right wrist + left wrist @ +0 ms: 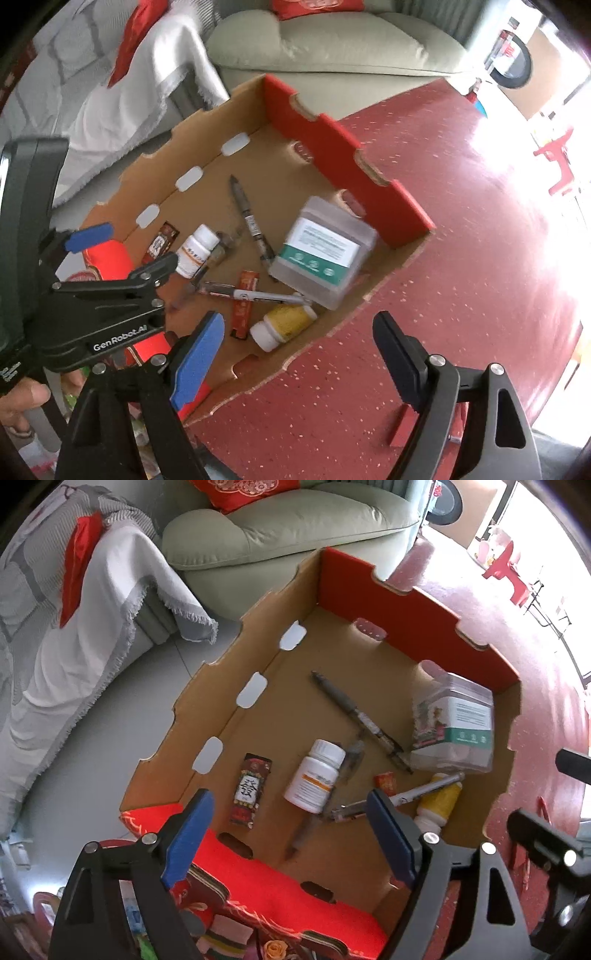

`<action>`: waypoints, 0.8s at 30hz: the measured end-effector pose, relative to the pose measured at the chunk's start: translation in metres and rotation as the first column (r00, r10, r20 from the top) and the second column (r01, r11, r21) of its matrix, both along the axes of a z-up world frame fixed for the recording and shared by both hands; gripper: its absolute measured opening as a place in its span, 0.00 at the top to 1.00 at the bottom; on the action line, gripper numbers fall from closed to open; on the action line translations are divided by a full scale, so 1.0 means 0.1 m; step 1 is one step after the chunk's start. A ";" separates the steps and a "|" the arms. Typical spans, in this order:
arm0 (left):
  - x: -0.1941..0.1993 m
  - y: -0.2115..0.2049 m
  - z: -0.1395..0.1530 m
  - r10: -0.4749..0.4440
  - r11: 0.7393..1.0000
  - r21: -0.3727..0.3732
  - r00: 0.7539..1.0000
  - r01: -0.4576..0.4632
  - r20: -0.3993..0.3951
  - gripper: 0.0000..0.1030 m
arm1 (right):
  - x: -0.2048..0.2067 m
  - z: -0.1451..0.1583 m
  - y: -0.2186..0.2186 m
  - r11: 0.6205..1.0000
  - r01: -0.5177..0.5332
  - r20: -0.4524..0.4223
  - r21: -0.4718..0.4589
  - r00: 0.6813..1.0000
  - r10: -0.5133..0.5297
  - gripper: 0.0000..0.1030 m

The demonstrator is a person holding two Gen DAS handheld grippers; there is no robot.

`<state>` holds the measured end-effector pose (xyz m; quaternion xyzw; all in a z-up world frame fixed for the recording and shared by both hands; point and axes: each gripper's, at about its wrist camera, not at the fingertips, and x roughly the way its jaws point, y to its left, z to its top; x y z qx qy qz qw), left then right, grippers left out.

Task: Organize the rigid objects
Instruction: 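Open the left tool over the box while the right tool releases the black gel pen, then withdraw both tools from the box back over the pens on the table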

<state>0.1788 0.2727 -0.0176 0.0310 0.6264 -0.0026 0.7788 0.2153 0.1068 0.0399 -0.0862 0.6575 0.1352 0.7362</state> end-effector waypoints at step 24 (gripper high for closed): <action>-0.98 -2.63 -0.21 -0.394 0.917 -0.135 0.903 0.374 -0.170 0.00 | -1.83 -0.28 -3.01 0.725 0.685 -0.175 -0.072 0.707 -0.685 0.19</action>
